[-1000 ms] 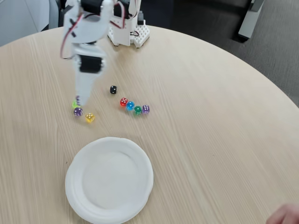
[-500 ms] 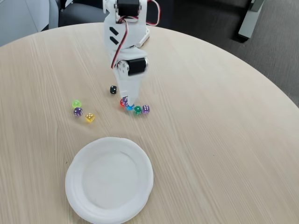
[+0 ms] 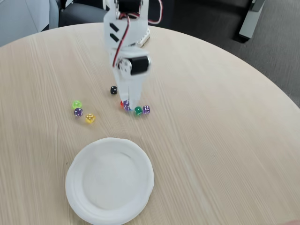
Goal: Pick a purple dice and put it in the plate.
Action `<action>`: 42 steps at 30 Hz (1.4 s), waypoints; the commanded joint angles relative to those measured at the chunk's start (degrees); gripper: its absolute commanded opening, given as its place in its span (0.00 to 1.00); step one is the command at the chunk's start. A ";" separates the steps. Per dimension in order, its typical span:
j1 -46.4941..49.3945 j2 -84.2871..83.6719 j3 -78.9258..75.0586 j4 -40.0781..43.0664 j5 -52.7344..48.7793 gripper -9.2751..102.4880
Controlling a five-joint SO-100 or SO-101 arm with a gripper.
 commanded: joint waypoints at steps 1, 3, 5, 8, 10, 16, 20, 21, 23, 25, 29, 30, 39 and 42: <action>-0.26 -2.37 -3.52 -0.70 -0.18 0.08; -0.18 -4.22 -4.39 -0.70 -0.18 0.08; -0.09 -6.06 -5.27 -0.79 -0.18 0.08; 0.00 -8.70 -6.77 -2.37 0.53 0.08; -0.09 -9.93 -7.73 -3.43 0.79 0.08; -0.18 -13.18 -8.96 -5.89 1.85 0.08; -0.18 -16.35 -8.96 -8.96 2.64 0.08; -0.18 -16.96 -8.96 -9.84 2.55 0.08; 0.00 -17.67 -8.96 -11.51 1.67 0.08; 0.62 -18.37 -8.96 -13.10 0.00 0.08; 0.79 -20.13 -8.79 -16.70 -4.13 0.08; 0.79 -20.48 -8.61 -17.58 -5.19 0.08; 0.97 -21.36 -8.26 -24.26 -16.88 0.08; 0.97 -21.36 -8.17 -27.07 -21.27 0.08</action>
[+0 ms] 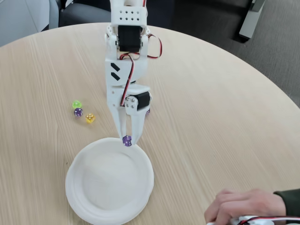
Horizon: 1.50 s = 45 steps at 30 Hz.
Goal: Pick a purple dice and put it in the plate.
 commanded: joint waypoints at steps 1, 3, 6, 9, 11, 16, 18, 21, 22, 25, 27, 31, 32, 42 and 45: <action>0.53 0.26 -1.32 -2.81 -4.22 0.08; 0.62 -0.26 -1.23 -3.87 -6.33 0.08; 1.76 -2.46 -1.23 -3.96 -9.32 0.08; 4.57 -5.01 -1.23 -3.96 -11.87 0.08; 6.42 -6.33 -1.23 -3.96 -13.01 0.08; 9.05 -6.94 -1.23 -3.87 -13.54 0.08; 9.32 -6.94 -1.23 -3.78 -13.10 0.08; 9.32 -6.94 -1.23 -3.43 -12.22 0.08; 9.23 -6.94 -1.23 -3.34 -11.95 0.08; 9.23 -6.86 -1.23 -3.16 -11.60 0.08; 8.70 -6.50 -1.32 -3.08 -10.11 0.08; 8.35 -5.98 -1.32 -2.99 -5.10 0.08; 8.35 -5.98 -1.85 -2.99 -3.69 0.08; 7.91 -5.89 -2.20 -2.99 -2.20 0.08; 4.66 -5.80 -2.20 -2.90 0.09 0.08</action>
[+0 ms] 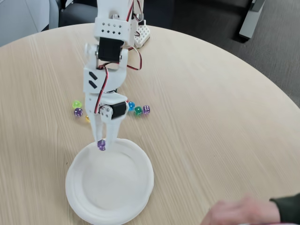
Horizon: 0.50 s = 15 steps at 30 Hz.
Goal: Pick a purple dice and put it in the plate.
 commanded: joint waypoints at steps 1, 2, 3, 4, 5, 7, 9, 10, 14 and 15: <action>-3.69 1.41 -2.20 0.18 2.37 0.08; -4.83 1.41 -2.20 0.18 3.43 0.08; -5.80 1.41 -2.20 0.18 4.22 0.08; -6.50 1.41 -2.20 0.18 4.66 0.08; -7.12 1.41 -2.20 0.18 5.01 0.08; -7.65 1.41 -2.20 0.18 5.36 0.08; -7.65 1.41 -2.20 0.18 5.19 0.08; -7.65 1.41 -2.20 0.18 4.75 0.08; -6.77 1.41 -2.02 0.18 2.90 0.08; -6.68 1.41 -1.93 0.18 2.46 0.08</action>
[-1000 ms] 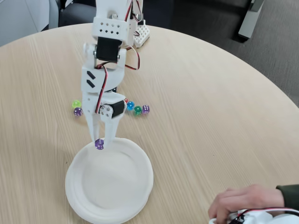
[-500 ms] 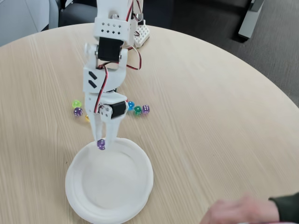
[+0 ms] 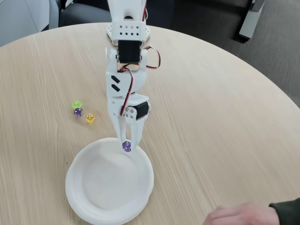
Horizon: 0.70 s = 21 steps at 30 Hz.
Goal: Pick a purple dice and put it in the plate.
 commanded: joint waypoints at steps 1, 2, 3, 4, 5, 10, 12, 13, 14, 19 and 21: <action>0.26 1.41 -1.85 0.18 -1.14 0.08; 0.26 1.41 -1.76 0.18 -1.23 0.09; 0.26 1.41 -1.76 0.18 -1.32 0.10; 0.26 1.41 -1.76 0.18 -1.32 0.11; 0.26 1.41 -1.76 0.18 -1.32 0.12; 0.26 1.41 -1.76 0.18 -1.23 0.19; 0.26 1.41 -1.67 0.18 -1.41 0.20; 0.26 1.41 -1.58 0.18 -1.49 0.21; 0.26 1.41 -1.58 0.18 -1.41 0.21; 0.26 1.41 -1.58 0.18 0.09 0.08; 0.26 1.41 -1.49 0.18 1.05 0.08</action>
